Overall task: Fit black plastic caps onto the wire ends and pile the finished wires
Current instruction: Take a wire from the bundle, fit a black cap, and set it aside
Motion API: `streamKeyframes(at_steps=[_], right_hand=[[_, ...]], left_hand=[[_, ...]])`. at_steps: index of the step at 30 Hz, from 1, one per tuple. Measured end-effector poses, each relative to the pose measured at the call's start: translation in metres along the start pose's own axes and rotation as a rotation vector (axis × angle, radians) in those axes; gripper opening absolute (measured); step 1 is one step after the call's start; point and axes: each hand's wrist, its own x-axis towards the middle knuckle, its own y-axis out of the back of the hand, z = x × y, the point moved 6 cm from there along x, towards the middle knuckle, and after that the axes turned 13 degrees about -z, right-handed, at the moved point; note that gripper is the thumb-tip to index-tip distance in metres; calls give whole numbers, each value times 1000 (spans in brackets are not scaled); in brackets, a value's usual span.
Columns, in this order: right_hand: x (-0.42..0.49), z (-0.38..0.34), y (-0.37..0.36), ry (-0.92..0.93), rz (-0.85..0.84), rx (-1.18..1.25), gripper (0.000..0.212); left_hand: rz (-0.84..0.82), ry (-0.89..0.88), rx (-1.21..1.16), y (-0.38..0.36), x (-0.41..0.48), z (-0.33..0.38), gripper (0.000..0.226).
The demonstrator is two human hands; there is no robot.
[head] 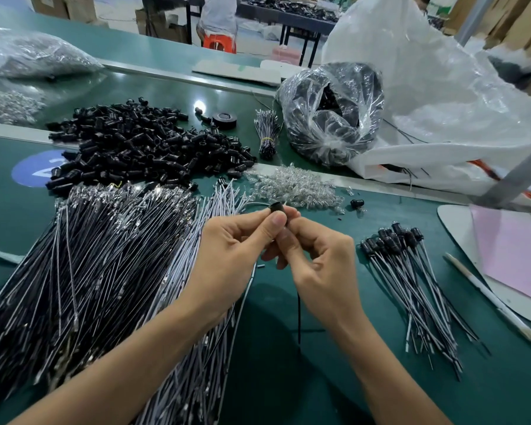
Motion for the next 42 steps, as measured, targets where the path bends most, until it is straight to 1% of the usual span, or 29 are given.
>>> streamKeyframes(at_steps=[3,8,12,15,17,22,29,36,39,42], right_hand=[[2,-4,2,15,13,-73,19],[4,-11,3,57,68,-169,12],[1,-14,8,84,144,-293,5],[0,-14,11,96,182,-318,3],[-1,-15,12,105,176,-331,4],[1,-18,8,129,130,-468,5],[-1,-19,3,124,162,-485,10],[-3,-19,4,143,175,-495,10],[-2,-16,7,117,186,-428,7],[-1,-15,8,85,173,-359,4]], left_hand=[[13,-1,0,1,1,-2,22],[106,22,-104,11,1,-7,26],[132,41,-12,15,0,-9,28],[136,44,29,15,0,-7,30],[134,27,59,15,0,-6,29],[140,-13,82,16,0,-3,29],[100,63,-36,11,0,-11,30],[45,66,42,11,1,-11,26],[48,61,50,10,0,-12,25],[93,40,17,14,1,-10,28]])
